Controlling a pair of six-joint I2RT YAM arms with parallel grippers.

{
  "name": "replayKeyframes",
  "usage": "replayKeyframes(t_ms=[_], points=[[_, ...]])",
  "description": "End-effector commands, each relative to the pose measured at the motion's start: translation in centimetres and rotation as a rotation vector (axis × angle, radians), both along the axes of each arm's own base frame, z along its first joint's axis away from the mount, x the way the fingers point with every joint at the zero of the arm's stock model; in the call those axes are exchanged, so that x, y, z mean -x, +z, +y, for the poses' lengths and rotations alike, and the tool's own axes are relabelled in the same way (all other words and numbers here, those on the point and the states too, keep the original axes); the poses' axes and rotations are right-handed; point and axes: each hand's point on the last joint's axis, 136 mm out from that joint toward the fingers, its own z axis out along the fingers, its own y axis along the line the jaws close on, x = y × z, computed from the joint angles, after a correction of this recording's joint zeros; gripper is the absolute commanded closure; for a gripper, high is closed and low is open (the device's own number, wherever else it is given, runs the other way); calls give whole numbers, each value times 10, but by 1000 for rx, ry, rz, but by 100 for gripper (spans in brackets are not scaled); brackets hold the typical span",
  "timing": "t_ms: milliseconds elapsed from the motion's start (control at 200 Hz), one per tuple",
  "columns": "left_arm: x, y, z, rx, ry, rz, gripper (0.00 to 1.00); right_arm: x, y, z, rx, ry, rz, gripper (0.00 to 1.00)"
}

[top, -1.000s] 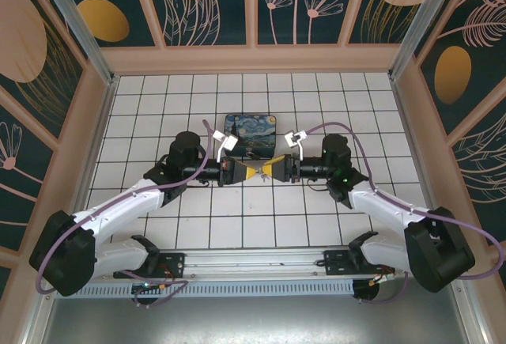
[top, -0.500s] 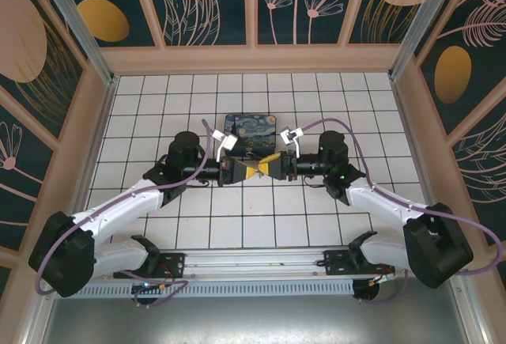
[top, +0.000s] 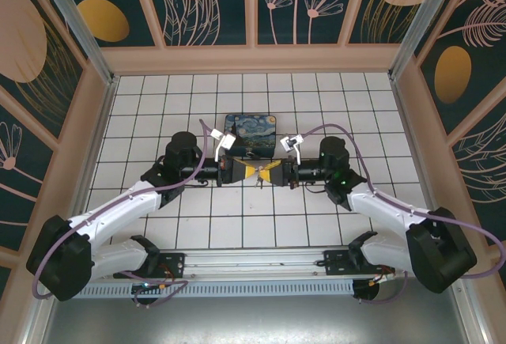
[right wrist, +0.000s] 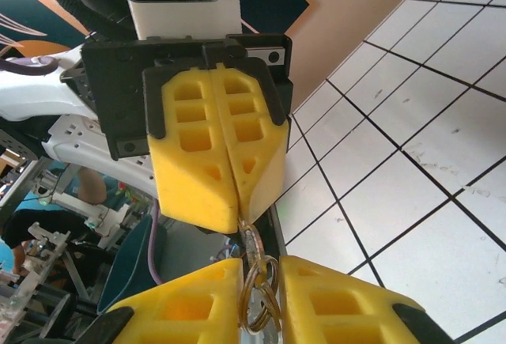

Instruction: Unlock a padlock with a key

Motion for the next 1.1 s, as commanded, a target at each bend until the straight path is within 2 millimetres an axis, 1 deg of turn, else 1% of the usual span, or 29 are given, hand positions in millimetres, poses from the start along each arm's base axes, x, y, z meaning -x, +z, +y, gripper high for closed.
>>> replayKeyframes(t_ms=[0,100,200,270,596,641,866,1026,1096], points=[[2,6,-1,26,-19,-17,100,11,14,-2,-42,28,-60,82],[2,7,-2,31,-27,-16,100,11,16,-3,-47,26,-72,72],[2,5,-2,22,-28,-8,100,3,14,-3,-23,-6,-74,65],[2,4,-3,16,-32,-6,100,-6,14,-5,-19,-36,-67,63],[1,4,-4,12,-38,-6,100,-10,27,2,-43,9,-90,62],[0,4,-5,12,-38,-5,100,-10,26,3,-41,15,-91,63],[-4,6,-5,-7,-22,-31,100,-6,17,4,-29,33,-72,78],[-5,10,-5,-16,-23,-51,100,-4,16,3,-29,38,-71,81],[-6,8,-5,-21,-18,-50,100,-3,16,3,-31,42,-70,83]])
